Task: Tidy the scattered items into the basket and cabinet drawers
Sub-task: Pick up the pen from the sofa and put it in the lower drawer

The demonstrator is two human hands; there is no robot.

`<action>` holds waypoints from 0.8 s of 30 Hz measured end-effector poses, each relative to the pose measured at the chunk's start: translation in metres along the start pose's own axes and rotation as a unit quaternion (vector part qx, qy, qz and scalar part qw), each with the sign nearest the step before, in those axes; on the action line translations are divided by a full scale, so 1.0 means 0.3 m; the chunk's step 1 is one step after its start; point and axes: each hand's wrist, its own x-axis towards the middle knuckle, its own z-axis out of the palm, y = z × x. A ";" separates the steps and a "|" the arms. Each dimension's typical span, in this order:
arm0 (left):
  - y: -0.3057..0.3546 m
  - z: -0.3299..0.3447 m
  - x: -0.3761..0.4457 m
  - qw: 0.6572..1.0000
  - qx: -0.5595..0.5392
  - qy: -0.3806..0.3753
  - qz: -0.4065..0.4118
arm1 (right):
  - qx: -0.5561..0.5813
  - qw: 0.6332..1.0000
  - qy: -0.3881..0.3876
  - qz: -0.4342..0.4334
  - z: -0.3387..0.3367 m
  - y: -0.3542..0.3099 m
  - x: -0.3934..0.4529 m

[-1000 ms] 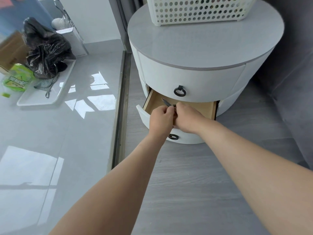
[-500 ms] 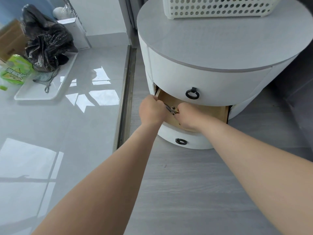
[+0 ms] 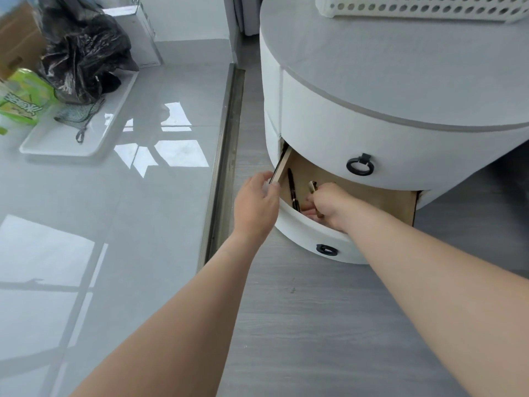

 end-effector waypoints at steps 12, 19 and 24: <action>-0.012 -0.001 0.013 0.998 -0.011 -0.063 -0.012 | 0.019 1.000 0.003 -0.006 0.053 -0.046 -0.001; -0.013 -0.011 0.017 0.997 -0.021 -0.077 -0.013 | 0.096 0.994 -0.038 -0.031 0.101 -0.070 -0.002; -0.014 -0.017 0.016 0.996 -0.022 -0.086 -0.012 | -0.123 0.989 0.073 -0.031 0.071 -0.048 0.031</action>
